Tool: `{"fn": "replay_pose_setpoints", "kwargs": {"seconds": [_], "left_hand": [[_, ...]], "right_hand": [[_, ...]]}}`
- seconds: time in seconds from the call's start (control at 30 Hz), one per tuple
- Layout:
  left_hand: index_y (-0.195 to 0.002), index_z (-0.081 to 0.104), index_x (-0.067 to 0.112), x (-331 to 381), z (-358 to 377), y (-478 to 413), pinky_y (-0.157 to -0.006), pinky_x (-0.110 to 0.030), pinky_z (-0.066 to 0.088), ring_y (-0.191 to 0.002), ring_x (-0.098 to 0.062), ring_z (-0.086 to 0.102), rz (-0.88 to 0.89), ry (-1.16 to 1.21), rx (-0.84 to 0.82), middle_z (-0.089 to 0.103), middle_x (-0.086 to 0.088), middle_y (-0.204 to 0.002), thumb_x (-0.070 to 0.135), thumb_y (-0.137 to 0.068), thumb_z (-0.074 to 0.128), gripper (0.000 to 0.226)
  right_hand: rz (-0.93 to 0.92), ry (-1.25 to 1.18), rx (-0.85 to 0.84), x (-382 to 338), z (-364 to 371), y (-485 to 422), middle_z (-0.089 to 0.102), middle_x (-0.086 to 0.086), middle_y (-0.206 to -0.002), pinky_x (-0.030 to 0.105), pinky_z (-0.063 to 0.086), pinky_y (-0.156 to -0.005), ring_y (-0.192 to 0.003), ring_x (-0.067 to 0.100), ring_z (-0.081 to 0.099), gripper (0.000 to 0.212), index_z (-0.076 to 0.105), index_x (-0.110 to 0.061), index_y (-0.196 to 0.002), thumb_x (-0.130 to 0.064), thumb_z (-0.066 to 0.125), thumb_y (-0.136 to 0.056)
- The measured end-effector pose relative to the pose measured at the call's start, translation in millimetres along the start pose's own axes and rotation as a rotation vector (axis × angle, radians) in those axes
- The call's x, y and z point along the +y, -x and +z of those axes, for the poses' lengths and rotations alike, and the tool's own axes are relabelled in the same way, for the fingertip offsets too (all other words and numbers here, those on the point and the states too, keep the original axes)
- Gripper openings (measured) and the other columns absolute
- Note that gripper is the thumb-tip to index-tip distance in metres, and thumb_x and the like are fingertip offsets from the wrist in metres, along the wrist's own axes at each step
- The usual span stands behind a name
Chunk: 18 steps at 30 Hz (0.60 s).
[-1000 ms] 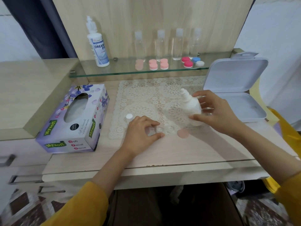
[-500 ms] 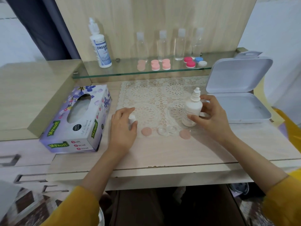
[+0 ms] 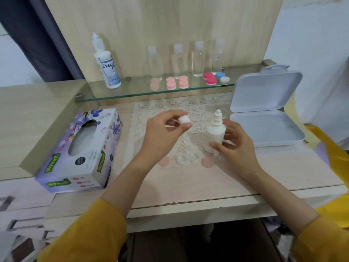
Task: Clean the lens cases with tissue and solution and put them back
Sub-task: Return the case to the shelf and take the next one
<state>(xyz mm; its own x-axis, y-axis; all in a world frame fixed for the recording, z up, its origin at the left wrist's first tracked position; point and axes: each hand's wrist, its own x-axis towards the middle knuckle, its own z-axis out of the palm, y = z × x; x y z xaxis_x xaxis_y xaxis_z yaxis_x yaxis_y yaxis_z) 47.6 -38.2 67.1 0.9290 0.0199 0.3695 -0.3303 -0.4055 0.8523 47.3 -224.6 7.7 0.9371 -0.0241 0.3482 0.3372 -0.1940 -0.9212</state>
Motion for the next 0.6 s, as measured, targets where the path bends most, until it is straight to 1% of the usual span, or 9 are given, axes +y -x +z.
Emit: {"fn": "replay_pose_setpoints", "kwargs": {"seconds": [0.13,0.23,0.37,0.47,0.53,0.6], "left_hand": [[-0.100,0.069,0.014,33.0,20.8,-20.6,-0.067,-0.008,0.046,-0.071,0.006,0.058,0.145,-0.004,-0.111,0.063,0.014,-0.087,0.011,-0.074,0.074,0.027],[-0.102,0.069,0.012,41.3,31.3,-31.2,-0.070,-0.008,0.046,-0.074,0.000,0.059,0.212,-0.086,-0.172,0.062,0.013,-0.086,0.012,-0.074,0.074,0.028],[-0.102,0.069,0.010,41.4,36.4,-36.2,-0.075,-0.013,0.048,-0.079,-0.009,0.061,0.230,-0.153,-0.227,0.064,0.007,-0.089,0.011,-0.073,0.074,0.029],[-0.104,0.068,0.012,38.3,38.5,-37.7,-0.076,-0.012,0.048,-0.080,-0.009,0.061,0.219,-0.194,-0.277,0.067,0.001,-0.097,0.010,-0.075,0.073,0.030],[-0.109,0.067,0.015,37.8,37.9,-39.9,-0.082,-0.014,0.048,-0.087,-0.009,0.060,0.199,-0.227,-0.341,0.065,0.000,-0.106,0.005,-0.078,0.068,0.032],[-0.115,0.063,0.020,40.2,34.8,-42.7,-0.088,-0.014,0.046,-0.099,-0.007,0.058,0.176,-0.232,-0.461,0.062,0.001,-0.114,-0.003,-0.082,0.060,0.040]], "right_hand": [[-0.008,-0.021,0.008,-0.9,0.5,1.0,0.061,-0.011,-0.097,0.008,0.048,-0.066,-0.083,-0.007,0.061,0.059,0.050,-0.040,-0.103,0.004,0.073,-0.071],[-0.012,-0.017,0.004,-0.2,0.1,0.3,0.061,-0.014,-0.096,0.009,0.048,-0.067,-0.083,-0.008,0.060,0.058,0.050,-0.038,-0.104,0.004,0.073,-0.071],[-0.008,-0.019,0.005,2.2,-1.1,-0.7,0.061,-0.014,-0.095,0.010,0.049,-0.068,-0.084,-0.007,0.061,0.056,0.052,-0.031,-0.109,0.003,0.074,-0.071],[-0.008,-0.016,0.006,2.9,-1.4,-1.2,0.061,-0.013,-0.093,0.010,0.048,-0.068,-0.083,-0.007,0.061,0.058,0.051,-0.036,-0.107,0.003,0.074,-0.071],[-0.009,-0.005,0.007,3.6,-1.4,-1.6,0.062,-0.013,-0.092,0.011,0.050,-0.071,-0.084,-0.007,0.060,0.060,0.050,-0.040,-0.106,0.002,0.074,-0.071],[-0.012,0.005,0.008,4.2,-1.6,-2.1,0.062,-0.014,-0.092,0.011,0.050,-0.072,-0.084,-0.008,0.060,0.060,0.049,-0.040,-0.106,0.000,0.075,-0.070]]}}
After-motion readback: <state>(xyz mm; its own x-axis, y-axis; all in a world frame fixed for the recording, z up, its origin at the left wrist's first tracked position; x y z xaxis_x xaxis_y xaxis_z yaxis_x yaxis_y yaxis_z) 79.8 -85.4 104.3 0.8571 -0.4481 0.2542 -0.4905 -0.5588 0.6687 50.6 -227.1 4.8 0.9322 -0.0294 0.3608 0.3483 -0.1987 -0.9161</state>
